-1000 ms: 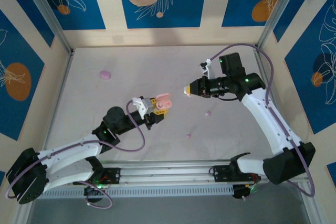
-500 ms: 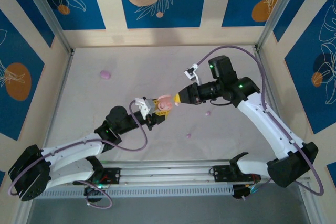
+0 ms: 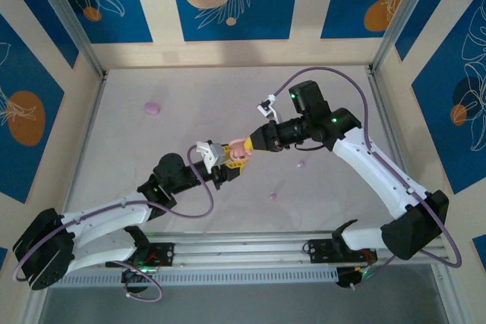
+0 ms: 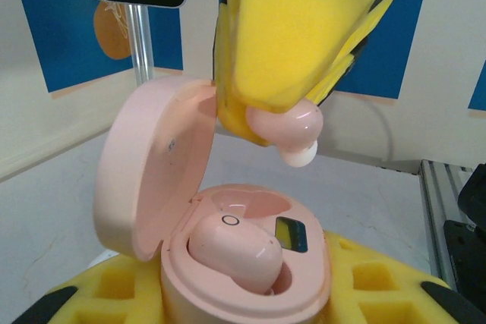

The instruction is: Insert the wireless bluetooth earbuds into the charging case

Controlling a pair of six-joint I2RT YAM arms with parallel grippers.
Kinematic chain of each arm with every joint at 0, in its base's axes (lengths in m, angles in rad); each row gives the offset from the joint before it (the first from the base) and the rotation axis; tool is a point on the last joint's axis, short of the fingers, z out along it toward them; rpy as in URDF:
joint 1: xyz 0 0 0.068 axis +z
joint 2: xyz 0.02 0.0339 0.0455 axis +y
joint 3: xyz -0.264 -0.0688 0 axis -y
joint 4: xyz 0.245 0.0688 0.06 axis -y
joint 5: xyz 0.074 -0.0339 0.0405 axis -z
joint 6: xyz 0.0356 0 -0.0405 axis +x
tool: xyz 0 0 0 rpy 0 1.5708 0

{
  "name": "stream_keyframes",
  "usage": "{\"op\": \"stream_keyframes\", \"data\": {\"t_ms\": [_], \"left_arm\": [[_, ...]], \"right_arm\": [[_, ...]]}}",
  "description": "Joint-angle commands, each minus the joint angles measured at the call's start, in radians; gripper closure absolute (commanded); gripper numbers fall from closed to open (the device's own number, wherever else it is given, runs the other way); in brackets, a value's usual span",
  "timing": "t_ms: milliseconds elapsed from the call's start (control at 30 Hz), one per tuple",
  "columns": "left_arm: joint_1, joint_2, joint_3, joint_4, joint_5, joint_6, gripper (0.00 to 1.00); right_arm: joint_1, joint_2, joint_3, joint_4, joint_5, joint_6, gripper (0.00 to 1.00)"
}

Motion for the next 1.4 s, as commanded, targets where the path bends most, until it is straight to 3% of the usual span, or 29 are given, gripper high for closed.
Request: {"op": "stream_keyframes", "data": {"t_ms": [0, 1367], "left_arm": [[-0.012, 0.001, 0.015, 0.055, 0.030, -0.009, 0.67], [-0.012, 0.028, 0.007, 0.147, 0.027, -0.063, 0.67]], "right_arm": [[0.006, 0.011, -0.003, 0.003, 0.002, 0.008, 0.82], [0.011, -0.033, -0.047, 0.067, 0.156, 0.000, 0.81]]}}
